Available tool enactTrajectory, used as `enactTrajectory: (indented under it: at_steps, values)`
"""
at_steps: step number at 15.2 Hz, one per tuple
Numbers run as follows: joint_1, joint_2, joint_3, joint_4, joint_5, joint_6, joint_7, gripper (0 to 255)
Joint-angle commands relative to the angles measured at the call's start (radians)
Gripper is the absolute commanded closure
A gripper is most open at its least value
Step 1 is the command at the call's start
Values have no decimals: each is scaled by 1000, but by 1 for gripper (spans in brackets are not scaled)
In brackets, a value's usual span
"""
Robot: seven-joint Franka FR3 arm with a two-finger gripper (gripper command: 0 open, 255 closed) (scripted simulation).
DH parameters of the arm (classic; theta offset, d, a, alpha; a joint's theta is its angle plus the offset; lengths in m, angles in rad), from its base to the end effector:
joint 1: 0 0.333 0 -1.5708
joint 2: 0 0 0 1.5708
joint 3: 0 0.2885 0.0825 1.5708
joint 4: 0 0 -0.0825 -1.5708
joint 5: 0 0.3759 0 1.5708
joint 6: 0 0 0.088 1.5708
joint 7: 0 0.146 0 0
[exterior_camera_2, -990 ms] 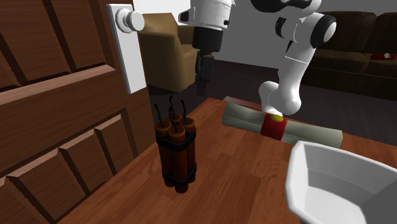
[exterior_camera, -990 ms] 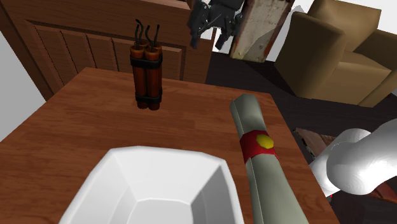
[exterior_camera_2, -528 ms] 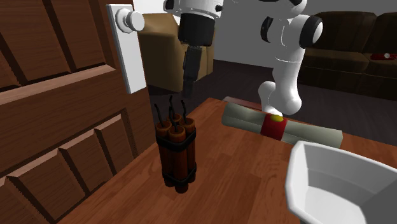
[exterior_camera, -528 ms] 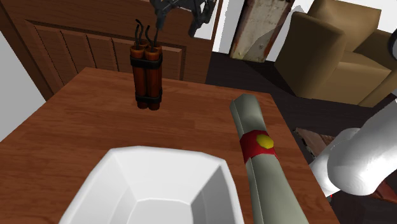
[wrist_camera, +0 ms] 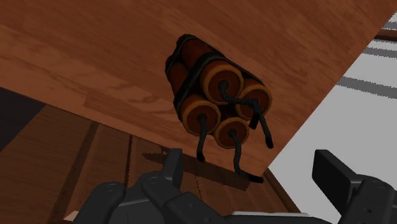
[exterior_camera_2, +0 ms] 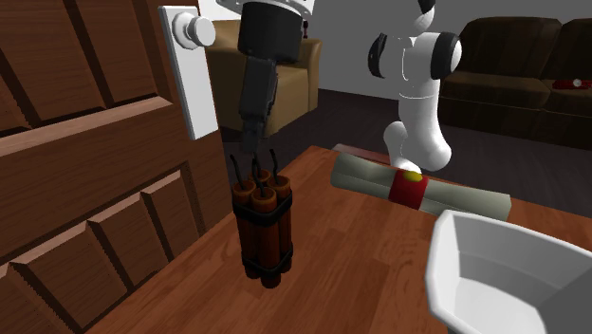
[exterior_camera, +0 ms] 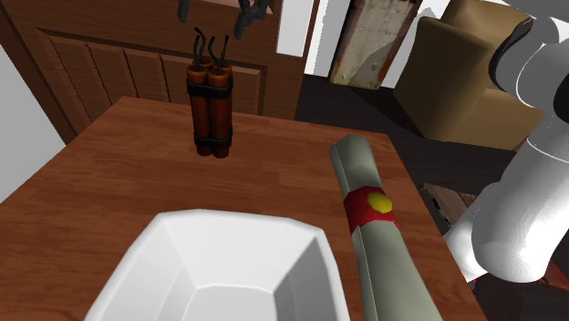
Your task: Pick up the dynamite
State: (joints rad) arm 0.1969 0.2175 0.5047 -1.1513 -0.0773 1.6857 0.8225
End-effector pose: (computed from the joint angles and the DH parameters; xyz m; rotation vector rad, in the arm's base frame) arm 0.5021 0.3582 0.6557 -2.8603 0.2199 -0.3347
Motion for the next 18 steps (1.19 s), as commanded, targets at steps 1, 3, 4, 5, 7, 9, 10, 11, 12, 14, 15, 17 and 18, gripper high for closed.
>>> enactTrajectory:
  at_steps: [1, 3, 4, 5, 7, 9, 10, 11, 12, 14, 15, 17, 18]
  values:
    - [-9, -19, -1, -53, 12, 37, -2, 0]
    - [-18, -38, -2, -106, 23, 73, -7, 0]
    - [-22, -47, -3, -131, 29, 90, -10, 0]
    - [-24, -52, -4, -145, 31, 100, -11, 0]
    - [-26, -56, -4, -151, 34, 103, -14, 255]
    - [-27, -56, -4, -153, 34, 104, -14, 255]
    - [-27, -56, -4, -153, 34, 104, -14, 255]
    - [-27, -57, -4, -155, 35, 106, -14, 255]
    - [-27, -57, -4, -156, 35, 106, -14, 255]
    - [-27, -56, -5, -154, 34, 105, -15, 255]
    - [-27, -56, -5, -154, 34, 106, -14, 255]
    - [-21, -44, -3, -121, 26, 83, -9, 255]
    - [-16, -35, -2, -95, 21, 66, -6, 255]
